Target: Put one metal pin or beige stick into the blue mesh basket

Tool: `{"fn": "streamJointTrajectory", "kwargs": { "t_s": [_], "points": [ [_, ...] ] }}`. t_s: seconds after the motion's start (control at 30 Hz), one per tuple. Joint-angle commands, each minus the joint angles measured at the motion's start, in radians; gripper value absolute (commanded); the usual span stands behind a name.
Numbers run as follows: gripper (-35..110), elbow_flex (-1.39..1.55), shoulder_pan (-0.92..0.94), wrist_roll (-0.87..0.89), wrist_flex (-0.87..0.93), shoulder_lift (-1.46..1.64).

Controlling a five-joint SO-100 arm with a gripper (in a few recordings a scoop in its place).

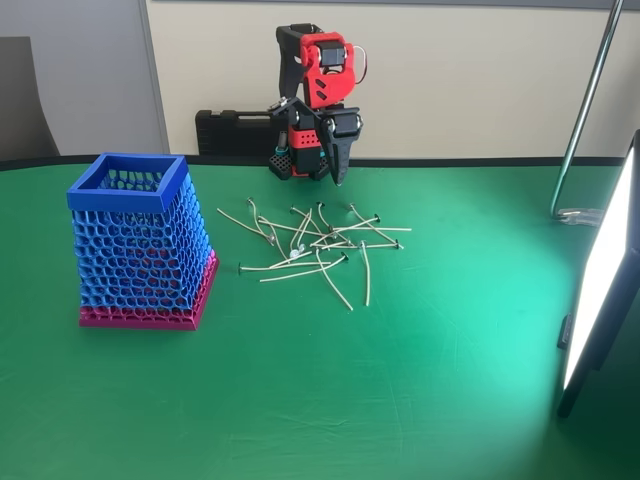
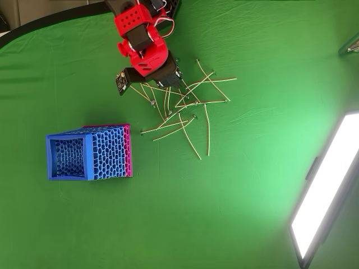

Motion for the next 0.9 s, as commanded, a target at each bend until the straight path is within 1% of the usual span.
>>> {"fn": "streamJointTrajectory", "kwargs": {
  "t_s": [0.0, 0.1, 0.33, 0.67, 0.87],
  "points": [
    [1, -0.058, 0.006, -0.02, 0.029, 0.006],
    [1, -0.075, 0.025, -0.032, 0.031, 0.006],
    [1, -0.058, -0.003, -0.008, 0.032, 0.003],
    [1, -0.029, -0.017, -0.057, 0.029, 0.069],
    [1, 0.049, -0.101, -0.034, 0.023, 0.12]
  ]
}}
